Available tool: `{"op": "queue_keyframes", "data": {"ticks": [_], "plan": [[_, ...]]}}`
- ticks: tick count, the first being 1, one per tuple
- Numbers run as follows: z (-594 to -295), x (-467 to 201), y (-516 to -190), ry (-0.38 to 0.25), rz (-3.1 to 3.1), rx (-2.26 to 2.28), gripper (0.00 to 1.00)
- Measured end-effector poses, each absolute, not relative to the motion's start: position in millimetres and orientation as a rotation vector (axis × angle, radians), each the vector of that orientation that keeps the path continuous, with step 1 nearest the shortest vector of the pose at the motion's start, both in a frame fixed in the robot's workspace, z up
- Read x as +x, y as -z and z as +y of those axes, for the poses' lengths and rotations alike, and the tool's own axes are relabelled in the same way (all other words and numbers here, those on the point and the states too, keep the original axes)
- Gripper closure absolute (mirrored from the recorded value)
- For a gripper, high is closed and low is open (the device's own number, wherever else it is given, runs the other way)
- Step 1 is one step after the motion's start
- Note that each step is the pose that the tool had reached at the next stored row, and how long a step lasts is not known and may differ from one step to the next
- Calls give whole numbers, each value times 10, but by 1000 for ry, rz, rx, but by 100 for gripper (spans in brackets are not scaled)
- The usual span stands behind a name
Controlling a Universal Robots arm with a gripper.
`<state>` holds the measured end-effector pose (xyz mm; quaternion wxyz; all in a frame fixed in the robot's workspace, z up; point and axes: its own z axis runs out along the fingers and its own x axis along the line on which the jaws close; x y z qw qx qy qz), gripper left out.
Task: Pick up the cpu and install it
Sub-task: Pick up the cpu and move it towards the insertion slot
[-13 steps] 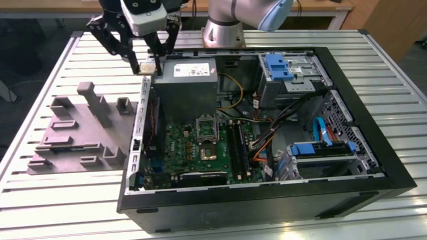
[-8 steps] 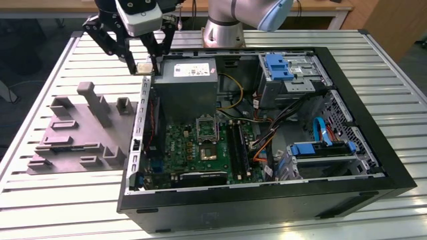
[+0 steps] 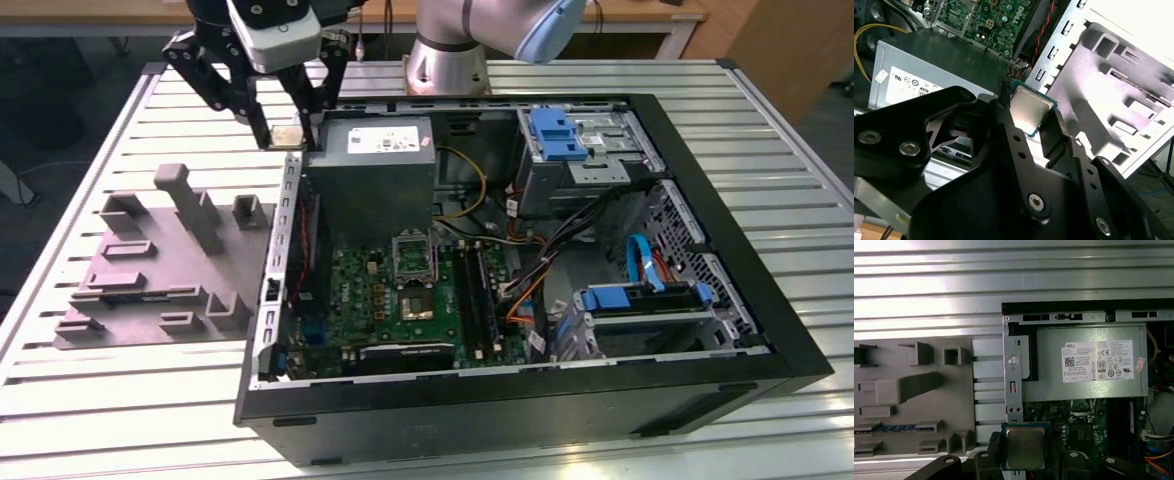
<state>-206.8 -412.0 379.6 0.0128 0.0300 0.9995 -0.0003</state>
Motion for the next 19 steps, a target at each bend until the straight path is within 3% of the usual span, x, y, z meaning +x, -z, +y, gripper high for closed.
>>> {"op": "queue_keyframes", "data": {"ticks": [19], "plan": [[-4120,-2017,-3796,1,3115,94,53]]}}
